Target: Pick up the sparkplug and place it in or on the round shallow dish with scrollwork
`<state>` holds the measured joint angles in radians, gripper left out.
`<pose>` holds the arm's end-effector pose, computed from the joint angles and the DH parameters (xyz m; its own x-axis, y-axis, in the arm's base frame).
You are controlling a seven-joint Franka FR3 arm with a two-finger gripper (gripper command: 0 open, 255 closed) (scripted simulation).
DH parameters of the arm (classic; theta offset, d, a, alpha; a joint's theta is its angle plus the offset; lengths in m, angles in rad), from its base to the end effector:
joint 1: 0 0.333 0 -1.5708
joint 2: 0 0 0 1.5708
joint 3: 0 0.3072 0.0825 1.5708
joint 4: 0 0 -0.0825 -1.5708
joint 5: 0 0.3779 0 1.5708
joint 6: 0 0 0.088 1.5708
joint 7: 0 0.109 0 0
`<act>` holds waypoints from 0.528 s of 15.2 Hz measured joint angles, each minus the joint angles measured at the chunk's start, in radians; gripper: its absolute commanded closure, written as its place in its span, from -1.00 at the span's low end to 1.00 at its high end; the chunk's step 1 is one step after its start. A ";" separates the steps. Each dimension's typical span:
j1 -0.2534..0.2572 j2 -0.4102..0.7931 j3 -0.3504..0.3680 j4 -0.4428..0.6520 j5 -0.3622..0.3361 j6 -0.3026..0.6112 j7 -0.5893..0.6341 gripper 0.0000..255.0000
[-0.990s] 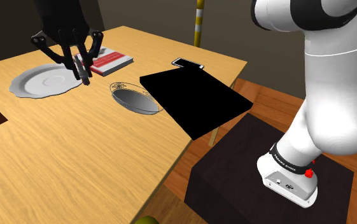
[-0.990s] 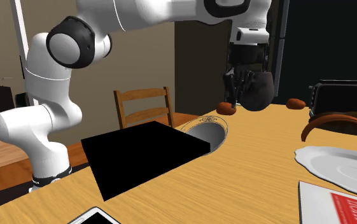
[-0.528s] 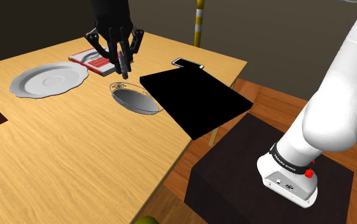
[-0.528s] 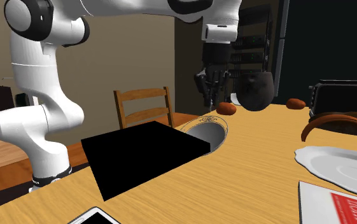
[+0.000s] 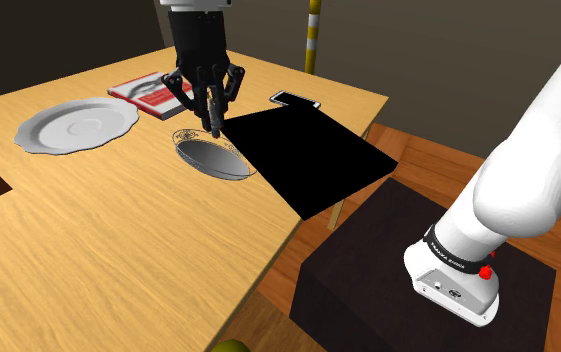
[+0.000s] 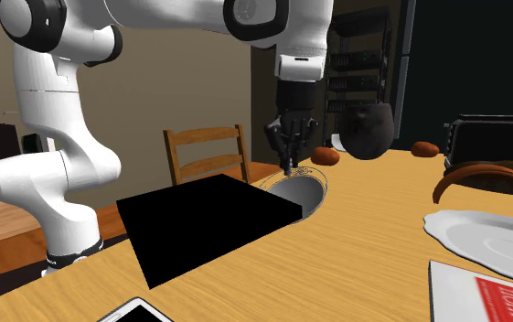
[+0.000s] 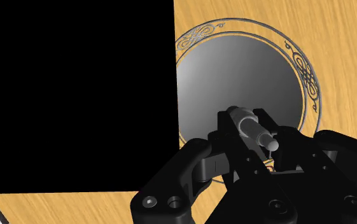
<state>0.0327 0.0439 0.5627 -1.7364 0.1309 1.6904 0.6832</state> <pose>0.4587 0.3204 0.5268 0.9817 -0.1016 -0.1608 -0.1130 -0.9915 -0.0639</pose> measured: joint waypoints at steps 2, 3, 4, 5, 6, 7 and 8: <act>0.002 0.006 0.001 -0.021 -0.002 0.026 0.000 1.00; 0.001 0.004 0.000 -0.036 -0.001 0.040 -0.004 1.00; 0.002 0.005 0.001 -0.045 -0.002 0.050 -0.003 1.00; 0.000 0.004 0.000 -0.063 -0.001 0.066 -0.009 1.00; 0.000 0.005 0.000 -0.077 -0.001 0.080 -0.010 1.00; 0.000 0.005 0.000 -0.081 -0.001 0.085 -0.010 1.00; 0.001 0.006 0.001 -0.083 -0.001 0.087 -0.009 1.00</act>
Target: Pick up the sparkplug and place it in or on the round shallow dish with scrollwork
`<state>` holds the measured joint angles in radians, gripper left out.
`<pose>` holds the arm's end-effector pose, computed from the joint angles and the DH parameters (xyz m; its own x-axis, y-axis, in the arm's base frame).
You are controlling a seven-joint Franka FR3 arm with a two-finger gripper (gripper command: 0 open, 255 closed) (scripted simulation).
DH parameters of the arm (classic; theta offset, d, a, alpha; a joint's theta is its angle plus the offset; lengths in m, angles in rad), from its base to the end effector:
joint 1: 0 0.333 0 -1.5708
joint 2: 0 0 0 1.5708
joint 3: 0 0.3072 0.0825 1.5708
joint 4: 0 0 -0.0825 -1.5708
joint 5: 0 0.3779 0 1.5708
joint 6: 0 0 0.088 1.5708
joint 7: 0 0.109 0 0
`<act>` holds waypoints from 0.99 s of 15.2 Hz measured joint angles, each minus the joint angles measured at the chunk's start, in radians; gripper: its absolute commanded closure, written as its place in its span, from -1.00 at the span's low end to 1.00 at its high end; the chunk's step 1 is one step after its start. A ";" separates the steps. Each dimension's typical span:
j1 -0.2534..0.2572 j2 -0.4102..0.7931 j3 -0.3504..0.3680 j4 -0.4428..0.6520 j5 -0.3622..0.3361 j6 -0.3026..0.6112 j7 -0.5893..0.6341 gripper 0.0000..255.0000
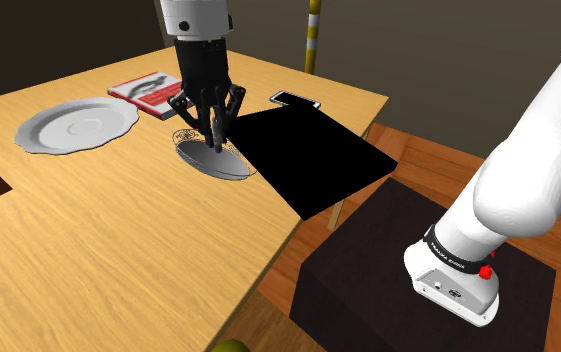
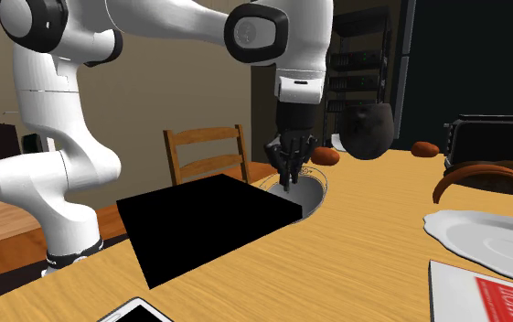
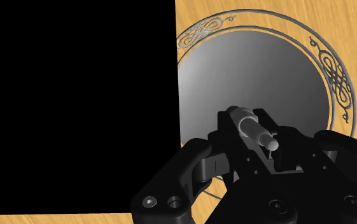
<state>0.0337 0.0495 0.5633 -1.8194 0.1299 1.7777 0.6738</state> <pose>0.4591 0.3205 0.4923 0.9817 -0.1016 -0.1608 -0.1130 -0.9915 -0.0639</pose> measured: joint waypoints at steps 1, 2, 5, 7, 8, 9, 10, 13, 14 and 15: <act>0.000 0.000 0.000 -0.001 0.000 0.002 0.000 1.00; 0.000 0.000 0.000 -0.002 0.000 0.002 0.000 1.00; 0.000 0.000 0.000 -0.002 0.000 0.003 0.000 1.00; 0.000 0.000 0.000 -0.002 0.000 0.003 0.000 -1.00; 0.000 0.000 0.000 -0.002 0.000 0.003 0.000 -1.00; 0.000 0.000 0.000 -0.002 0.000 0.003 0.000 -1.00; 0.000 0.000 0.000 -0.002 0.000 0.003 0.000 -1.00; -0.002 -0.003 -0.001 0.012 0.001 -0.014 -0.001 -1.00; -0.002 0.001 -0.002 0.040 -0.002 -0.038 0.000 -1.00; -0.002 0.008 -0.002 0.075 -0.006 -0.067 0.006 -1.00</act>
